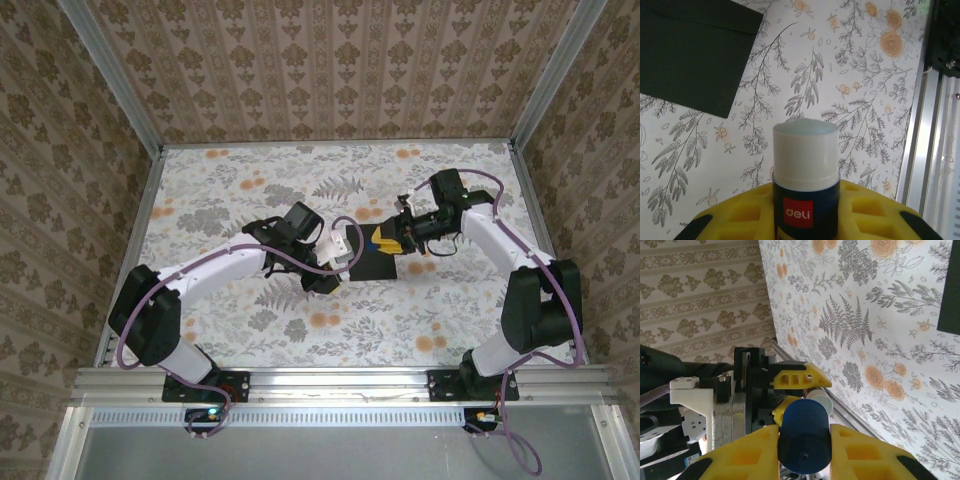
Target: Place the letter into the envelope and seal it
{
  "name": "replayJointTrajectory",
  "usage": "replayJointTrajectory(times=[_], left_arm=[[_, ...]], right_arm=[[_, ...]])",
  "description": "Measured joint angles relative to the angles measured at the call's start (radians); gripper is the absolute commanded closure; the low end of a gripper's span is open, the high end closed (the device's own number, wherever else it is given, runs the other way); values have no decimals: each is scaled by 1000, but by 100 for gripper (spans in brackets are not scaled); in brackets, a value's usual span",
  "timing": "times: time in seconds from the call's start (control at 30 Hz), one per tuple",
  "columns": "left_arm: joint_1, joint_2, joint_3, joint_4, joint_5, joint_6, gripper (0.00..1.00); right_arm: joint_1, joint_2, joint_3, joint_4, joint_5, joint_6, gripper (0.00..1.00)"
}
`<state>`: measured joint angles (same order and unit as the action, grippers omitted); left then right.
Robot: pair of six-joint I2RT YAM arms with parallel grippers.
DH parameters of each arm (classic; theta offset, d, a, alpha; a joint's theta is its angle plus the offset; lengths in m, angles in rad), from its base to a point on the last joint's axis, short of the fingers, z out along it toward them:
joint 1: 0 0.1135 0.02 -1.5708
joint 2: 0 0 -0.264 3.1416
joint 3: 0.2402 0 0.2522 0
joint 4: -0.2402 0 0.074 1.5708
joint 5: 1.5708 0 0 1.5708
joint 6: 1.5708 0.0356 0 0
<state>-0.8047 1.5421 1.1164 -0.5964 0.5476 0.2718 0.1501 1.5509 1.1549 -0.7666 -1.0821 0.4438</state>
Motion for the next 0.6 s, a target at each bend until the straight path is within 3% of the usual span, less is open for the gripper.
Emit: replayJointTrajectory(times=[0.6], left_arm=[[-7, -1, 6, 5, 26, 11, 100]], right_arm=[[64, -3, -38, -31, -33, -45, 73]])
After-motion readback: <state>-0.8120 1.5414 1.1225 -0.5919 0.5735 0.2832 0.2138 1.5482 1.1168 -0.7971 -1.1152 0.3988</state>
